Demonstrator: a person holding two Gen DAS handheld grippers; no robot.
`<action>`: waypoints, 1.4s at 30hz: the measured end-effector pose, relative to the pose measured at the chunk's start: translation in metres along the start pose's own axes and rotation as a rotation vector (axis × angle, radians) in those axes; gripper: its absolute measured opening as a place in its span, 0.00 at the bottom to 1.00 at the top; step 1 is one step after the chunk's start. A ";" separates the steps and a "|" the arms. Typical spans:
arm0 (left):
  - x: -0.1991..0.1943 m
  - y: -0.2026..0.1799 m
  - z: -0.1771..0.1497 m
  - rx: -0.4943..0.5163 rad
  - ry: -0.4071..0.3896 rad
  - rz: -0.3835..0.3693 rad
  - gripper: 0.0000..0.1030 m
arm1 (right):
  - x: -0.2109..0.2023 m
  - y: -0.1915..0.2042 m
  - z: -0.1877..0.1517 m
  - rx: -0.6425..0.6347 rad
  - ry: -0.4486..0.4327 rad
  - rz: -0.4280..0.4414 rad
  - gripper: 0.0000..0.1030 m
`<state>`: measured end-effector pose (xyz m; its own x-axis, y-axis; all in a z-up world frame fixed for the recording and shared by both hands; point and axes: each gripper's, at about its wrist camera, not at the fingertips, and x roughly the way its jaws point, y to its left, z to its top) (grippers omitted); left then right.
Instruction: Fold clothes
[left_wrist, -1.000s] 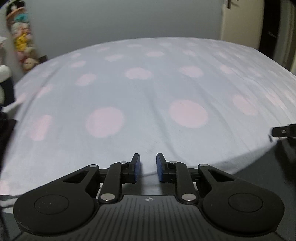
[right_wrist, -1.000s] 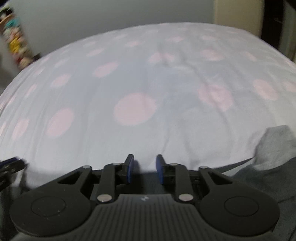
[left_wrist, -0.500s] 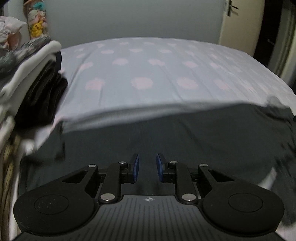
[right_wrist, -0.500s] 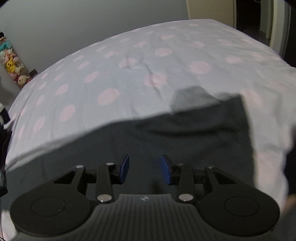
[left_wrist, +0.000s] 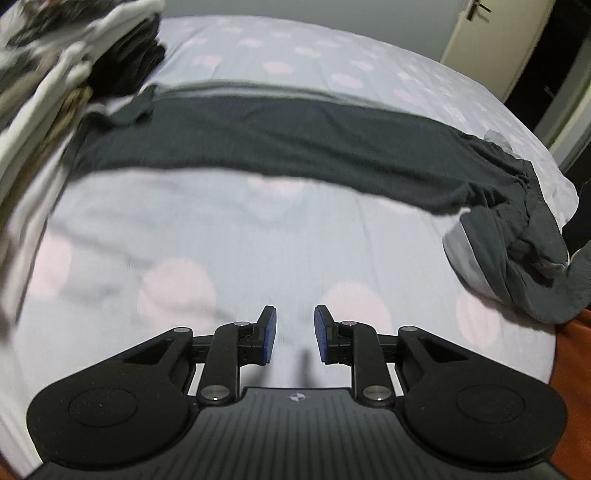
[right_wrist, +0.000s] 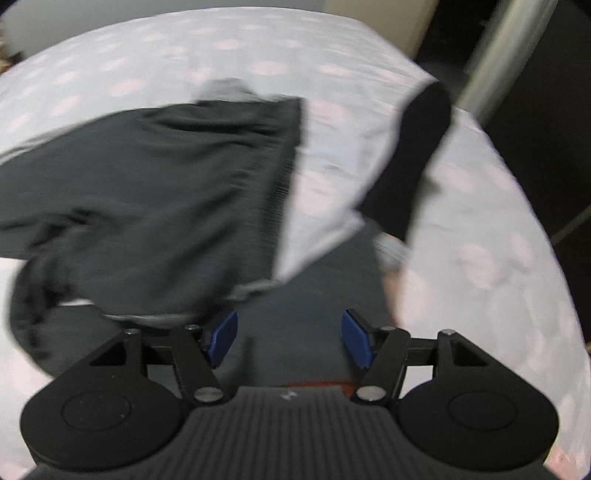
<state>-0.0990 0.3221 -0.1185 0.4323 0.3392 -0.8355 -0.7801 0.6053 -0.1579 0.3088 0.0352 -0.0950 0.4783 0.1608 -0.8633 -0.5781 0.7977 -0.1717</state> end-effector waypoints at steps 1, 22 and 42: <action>-0.003 0.001 -0.003 -0.008 0.000 0.000 0.26 | 0.004 -0.006 -0.004 0.017 0.006 -0.022 0.64; -0.065 0.001 -0.037 -0.071 -0.067 -0.085 0.26 | -0.165 0.093 -0.030 0.071 -0.045 0.542 0.08; -0.109 0.055 -0.049 -0.169 -0.093 0.007 0.26 | -0.183 0.252 -0.108 -0.213 0.124 0.934 0.13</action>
